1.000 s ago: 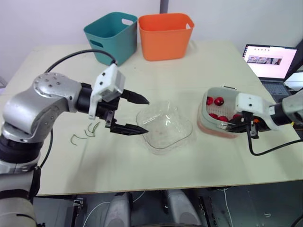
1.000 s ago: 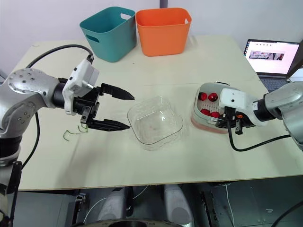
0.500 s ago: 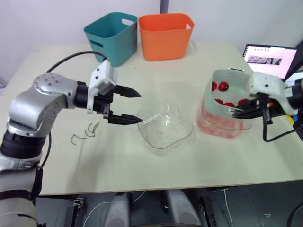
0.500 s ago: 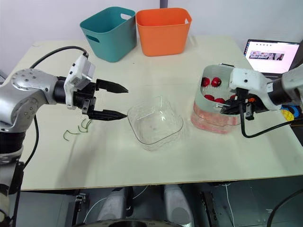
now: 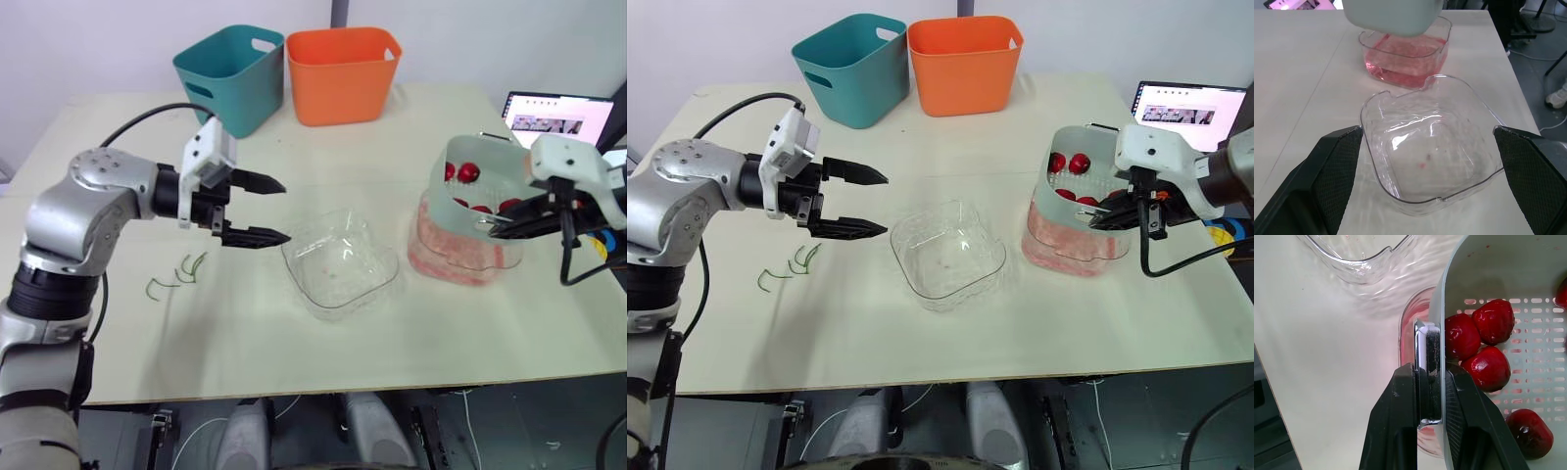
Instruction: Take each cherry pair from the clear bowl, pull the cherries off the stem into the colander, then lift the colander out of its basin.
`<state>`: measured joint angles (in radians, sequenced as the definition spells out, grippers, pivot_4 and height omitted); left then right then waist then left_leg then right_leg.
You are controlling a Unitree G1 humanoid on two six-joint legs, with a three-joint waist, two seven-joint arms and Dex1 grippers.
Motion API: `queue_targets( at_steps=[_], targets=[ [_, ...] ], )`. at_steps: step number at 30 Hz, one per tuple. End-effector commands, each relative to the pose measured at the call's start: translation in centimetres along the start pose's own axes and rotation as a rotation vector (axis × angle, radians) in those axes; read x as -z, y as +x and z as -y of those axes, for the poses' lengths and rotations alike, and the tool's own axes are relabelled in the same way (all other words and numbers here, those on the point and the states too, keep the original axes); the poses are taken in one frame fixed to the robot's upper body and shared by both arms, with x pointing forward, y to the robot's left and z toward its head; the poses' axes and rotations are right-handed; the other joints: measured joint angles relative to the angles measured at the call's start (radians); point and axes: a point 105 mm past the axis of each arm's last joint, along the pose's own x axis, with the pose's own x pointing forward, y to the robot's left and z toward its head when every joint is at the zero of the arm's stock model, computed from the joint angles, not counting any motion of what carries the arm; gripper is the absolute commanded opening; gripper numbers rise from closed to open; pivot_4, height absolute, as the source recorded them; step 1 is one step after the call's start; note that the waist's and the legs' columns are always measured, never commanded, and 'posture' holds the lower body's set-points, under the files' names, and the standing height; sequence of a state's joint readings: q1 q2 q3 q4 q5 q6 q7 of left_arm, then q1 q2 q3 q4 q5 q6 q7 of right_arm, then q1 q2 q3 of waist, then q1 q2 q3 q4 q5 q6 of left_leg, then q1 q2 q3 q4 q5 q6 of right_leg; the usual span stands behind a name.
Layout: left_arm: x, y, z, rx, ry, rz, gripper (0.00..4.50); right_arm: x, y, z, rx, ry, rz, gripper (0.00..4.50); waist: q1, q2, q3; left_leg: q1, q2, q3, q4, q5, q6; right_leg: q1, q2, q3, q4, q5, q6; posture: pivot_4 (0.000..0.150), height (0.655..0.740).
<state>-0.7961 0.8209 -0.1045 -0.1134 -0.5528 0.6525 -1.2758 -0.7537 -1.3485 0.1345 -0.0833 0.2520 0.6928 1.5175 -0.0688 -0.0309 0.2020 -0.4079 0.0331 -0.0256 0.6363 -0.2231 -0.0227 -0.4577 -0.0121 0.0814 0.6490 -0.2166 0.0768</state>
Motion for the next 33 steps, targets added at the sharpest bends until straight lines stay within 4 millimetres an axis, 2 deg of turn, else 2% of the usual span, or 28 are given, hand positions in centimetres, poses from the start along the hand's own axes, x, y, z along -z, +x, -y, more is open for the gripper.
queue_targets(
  at_steps=[1,18,22,27,30,33],
  targets=[
    [-1.2,-0.5,-0.2,-0.018,0.059,0.013,4.50,-0.8,-1.5,0.3,0.051,-0.030,0.017,0.41,0.000,0.000,0.000,0.000,0.000,0.000,0.000,0.000,0.000,0.000,0.000,0.000,0.000,0.000,0.000,0.150,0.7400],
    [-1.6,-0.9,-1.3,-0.076,0.067,0.023,4.50,-1.3,-0.9,0.2,0.039,-0.033,0.049,0.41,0.000,0.000,0.000,0.000,0.000,0.000,0.000,0.000,0.000,0.000,0.000,0.000,0.000,0.000,0.000,0.150,0.7400],
    [-1.7,-1.4,-2.1,-0.119,0.059,0.039,4.50,-2.8,-1.4,1.0,0.061,-0.056,0.117,0.41,-0.002,0.000,0.000,0.000,0.000,0.000,0.000,0.000,0.000,0.000,0.000,0.000,0.001,0.000,0.000,0.150,0.7400],
    [-2.4,-2.7,-3.7,-0.197,0.042,0.070,4.50,-6.0,-1.1,3.4,0.098,-0.114,0.231,0.41,-0.002,0.000,0.000,0.000,0.000,0.000,0.001,0.000,0.000,0.000,0.000,0.000,0.001,0.002,0.002,0.150,0.7400],
    [-2.3,-3.6,-4.6,-0.243,0.039,0.060,4.50,-8.0,0.8,5.0,0.091,-0.157,0.278,0.41,-0.003,0.000,0.000,0.000,0.000,0.000,0.001,0.000,0.000,0.000,0.000,0.000,0.001,0.002,0.001,0.150,0.7400],
    [-1.8,-4.2,-5.0,-0.271,0.027,0.048,4.50,-9.6,4.1,6.4,0.077,-0.193,0.297,0.41,-0.005,0.000,0.000,0.000,0.000,0.000,0.000,0.000,0.000,0.000,0.000,0.000,0.001,0.004,0.000,0.150,0.7400]
  ],
)
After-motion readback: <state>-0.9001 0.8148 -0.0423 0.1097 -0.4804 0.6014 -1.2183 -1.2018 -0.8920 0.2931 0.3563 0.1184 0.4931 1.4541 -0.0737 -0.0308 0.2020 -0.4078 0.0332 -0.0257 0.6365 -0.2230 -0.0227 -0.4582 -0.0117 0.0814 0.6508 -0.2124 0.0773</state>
